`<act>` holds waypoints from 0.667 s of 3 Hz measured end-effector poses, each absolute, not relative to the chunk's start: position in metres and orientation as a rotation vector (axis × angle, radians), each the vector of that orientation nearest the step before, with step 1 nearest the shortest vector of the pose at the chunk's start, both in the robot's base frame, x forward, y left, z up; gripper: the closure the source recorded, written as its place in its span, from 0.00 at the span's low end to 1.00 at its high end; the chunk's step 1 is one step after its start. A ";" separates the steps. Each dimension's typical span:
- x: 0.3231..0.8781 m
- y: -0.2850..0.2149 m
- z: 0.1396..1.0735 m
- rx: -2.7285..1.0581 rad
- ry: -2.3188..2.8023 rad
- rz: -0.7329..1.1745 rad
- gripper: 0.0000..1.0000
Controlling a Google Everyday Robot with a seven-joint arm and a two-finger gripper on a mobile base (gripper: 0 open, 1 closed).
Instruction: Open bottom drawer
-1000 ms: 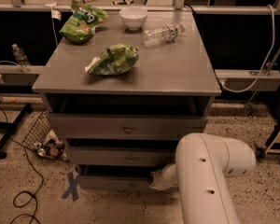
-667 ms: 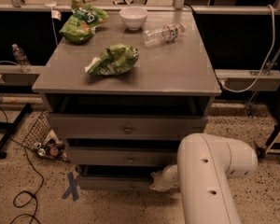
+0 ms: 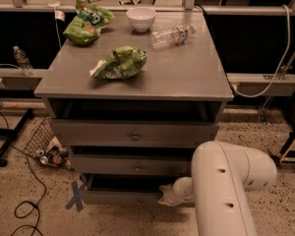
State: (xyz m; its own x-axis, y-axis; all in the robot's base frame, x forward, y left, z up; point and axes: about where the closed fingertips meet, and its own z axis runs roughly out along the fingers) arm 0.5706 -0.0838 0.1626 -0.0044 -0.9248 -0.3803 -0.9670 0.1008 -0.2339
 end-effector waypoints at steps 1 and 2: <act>0.553 -0.086 0.161 -1.828 1.974 0.142 1.00; 0.553 -0.086 0.161 -1.828 1.974 0.142 1.00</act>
Offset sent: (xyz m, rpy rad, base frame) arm -0.1559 -0.0238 0.0082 0.0407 0.0379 -0.1749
